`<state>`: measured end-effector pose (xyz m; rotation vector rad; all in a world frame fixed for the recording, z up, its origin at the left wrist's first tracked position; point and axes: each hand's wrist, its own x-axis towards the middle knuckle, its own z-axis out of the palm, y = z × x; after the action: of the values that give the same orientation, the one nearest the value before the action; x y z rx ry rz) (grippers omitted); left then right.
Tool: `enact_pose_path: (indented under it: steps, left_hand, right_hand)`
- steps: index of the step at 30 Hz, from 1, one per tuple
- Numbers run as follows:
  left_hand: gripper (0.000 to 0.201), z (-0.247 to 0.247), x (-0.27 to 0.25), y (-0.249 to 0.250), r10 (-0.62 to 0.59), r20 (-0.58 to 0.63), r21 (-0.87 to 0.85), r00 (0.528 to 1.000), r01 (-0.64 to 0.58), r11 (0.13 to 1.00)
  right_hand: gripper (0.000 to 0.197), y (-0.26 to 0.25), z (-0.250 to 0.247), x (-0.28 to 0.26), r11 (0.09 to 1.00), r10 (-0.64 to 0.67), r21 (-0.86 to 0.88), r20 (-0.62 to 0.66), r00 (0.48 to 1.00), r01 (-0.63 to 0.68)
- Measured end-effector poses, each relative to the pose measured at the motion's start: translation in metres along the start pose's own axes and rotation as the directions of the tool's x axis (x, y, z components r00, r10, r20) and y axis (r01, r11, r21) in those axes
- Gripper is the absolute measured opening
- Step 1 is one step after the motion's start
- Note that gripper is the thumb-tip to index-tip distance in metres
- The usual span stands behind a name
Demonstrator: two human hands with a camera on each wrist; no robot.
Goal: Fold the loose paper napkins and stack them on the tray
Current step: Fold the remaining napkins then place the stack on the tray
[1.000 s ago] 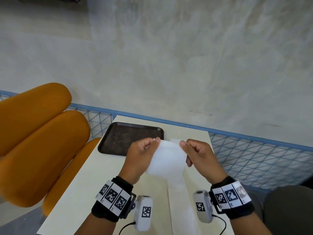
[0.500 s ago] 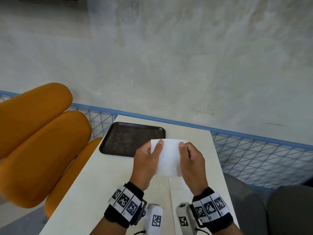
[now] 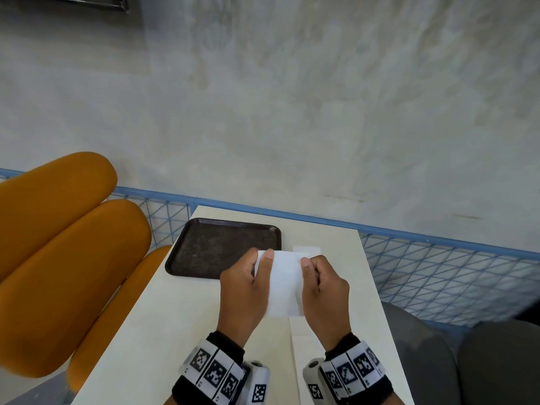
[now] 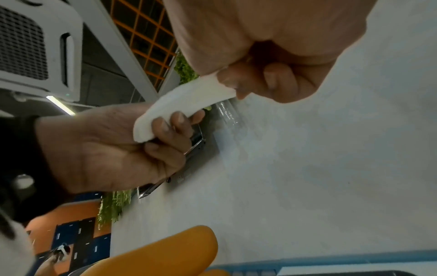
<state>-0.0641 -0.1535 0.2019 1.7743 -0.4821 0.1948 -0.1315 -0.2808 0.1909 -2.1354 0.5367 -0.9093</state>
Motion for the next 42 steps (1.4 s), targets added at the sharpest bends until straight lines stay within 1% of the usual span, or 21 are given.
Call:
enact_pose_path:
  steps: [4, 9, 13, 16, 18, 20, 22, 23, 24, 26, 27, 29, 30, 31, 34, 35, 36, 38, 39, 40, 42]
  left_hand:
    - [0.035, -0.003, 0.003, -0.016, -0.012, 0.001, 0.107, 1.0, 0.012, 0.994]
    - [0.034, -0.001, 0.001, -0.013, 0.105, -0.013, 0.123, 0.994, -0.103, 0.987]
    - [0.037, 0.005, 0.002, -0.033, 0.036, 0.014, 0.181, 0.999, -0.038, 0.983]
    - [0.041, 0.015, -0.003, -0.032, 0.05, 0.008, 0.121, 0.999, -0.051, 0.991]
    - [0.038, 0.024, -0.006, -0.03, 0.063, 0.039, 0.096, 0.997, -0.066, 0.993]
    - [0.038, 0.034, -0.006, -0.036, 0.017, 0.055, 0.109, 0.998, -0.023, 0.994]
    - [0.041, 0.04, -0.008, -0.043, -0.031, 0.047, 0.136, 0.998, 0.024, 0.99]
    - [0.041, 0.043, -0.007, -0.046, -0.054, 0.047, 0.147, 0.997, 0.046, 0.988]
    - [0.042, 0.045, -0.006, -0.048, -0.079, 0.055, 0.155, 0.995, 0.069, 0.985]
    - [0.042, 0.05, -0.003, -0.053, -0.139, 0.061, 0.186, 0.988, 0.126, 0.974]
    - [0.043, 0.052, -0.001, -0.056, -0.181, 0.062, 0.209, 0.982, 0.165, 0.964]
    - [0.042, 0.056, 0.004, -0.057, -0.262, 0.085, 0.245, 0.961, 0.235, 0.941]
    - [0.041, 0.058, 0.005, -0.057, -0.307, 0.12, 0.262, 0.944, 0.268, 0.927]
    - [0.037, 0.06, 0.005, -0.057, -0.364, 0.173, 0.27, 0.915, 0.311, 0.911]
    - [0.015, 0.063, -0.002, -0.058, -0.52, 0.373, 0.178, 0.769, 0.491, 0.853]
    - [0.01, 0.063, -0.005, -0.059, -0.54, 0.397, 0.153, 0.742, 0.527, 0.836]
    - [0.01, 0.064, -0.007, -0.062, -0.562, 0.392, 0.14, 0.728, 0.557, 0.819]
    - [0.022, 0.065, -0.01, -0.07, -0.617, 0.326, 0.103, 0.716, 0.622, 0.776]
    - [0.025, 0.066, -0.01, -0.074, -0.651, 0.295, 0.078, 0.7, 0.661, 0.746]
    - [0.023, 0.067, -0.011, -0.078, -0.678, 0.271, 0.044, 0.684, 0.694, 0.718]
    - [0.011, 0.067, -0.013, -0.086, -0.702, 0.24, -0.018, 0.671, 0.726, 0.688]
  right_hand:
    - [0.033, -0.009, 0.001, -0.004, 0.994, -0.108, 0.015, -0.03, 0.994, 0.109]
    - [0.039, 0.005, 0.012, -0.006, 0.999, -0.051, -0.013, -0.047, 0.998, 0.05]
    - [0.033, 0.002, 0.007, -0.011, 0.997, -0.072, 0.023, -0.049, 0.996, 0.073]
    - [0.032, 0.021, 0.006, -0.011, 1.0, 0.005, 0.031, -0.034, 0.999, -0.004]
    - [0.034, 0.033, 0.006, -0.011, 0.997, 0.075, 0.035, -0.022, 0.997, -0.074]
    - [0.033, 0.041, 0.003, -0.01, 0.992, 0.114, 0.054, -0.014, 0.993, -0.113]
    - [0.028, 0.045, -0.003, -0.008, 0.983, 0.148, 0.105, 0.045, 0.988, -0.152]
    - [0.025, 0.047, -0.006, -0.006, 0.974, 0.169, 0.138, 0.101, 0.98, -0.182]
    - [0.021, 0.05, -0.009, -0.005, 0.959, 0.195, 0.173, 0.174, 0.965, -0.225]
    - [0.014, 0.058, -0.013, -0.006, 0.92, 0.248, 0.218, 0.32, 0.914, -0.325]
    - [0.012, 0.063, -0.014, -0.006, 0.901, 0.271, 0.228, 0.368, 0.89, -0.369]
    - [0.012, 0.074, -0.018, -0.005, 0.868, 0.312, 0.235, 0.426, 0.849, -0.437]
    - [0.013, 0.079, -0.019, -0.004, 0.852, 0.33, 0.241, 0.44, 0.835, -0.464]
    - [0.013, 0.086, -0.02, -0.002, 0.837, 0.35, 0.249, 0.44, 0.827, -0.487]
    - [0.01, 0.105, -0.018, 0.002, 0.809, 0.39, 0.273, 0.415, 0.822, -0.521]
    - [0.011, 0.111, -0.017, 0.004, 0.806, 0.38, 0.282, 0.428, 0.82, -0.521]
    - [0.012, 0.116, -0.017, 0.007, 0.806, 0.36, 0.289, 0.454, 0.815, -0.517]
    - [0.013, 0.125, -0.018, 0.013, 0.806, 0.317, 0.298, 0.513, 0.798, -0.512]
    - [0.014, 0.13, -0.018, 0.018, 0.803, 0.3, 0.303, 0.539, 0.787, -0.513]
    - [0.015, 0.134, -0.017, 0.024, 0.801, 0.283, 0.307, 0.562, 0.777, -0.514]
    - [0.015, 0.145, -0.015, 0.039, 0.803, 0.269, 0.3, 0.59, 0.762, -0.515]
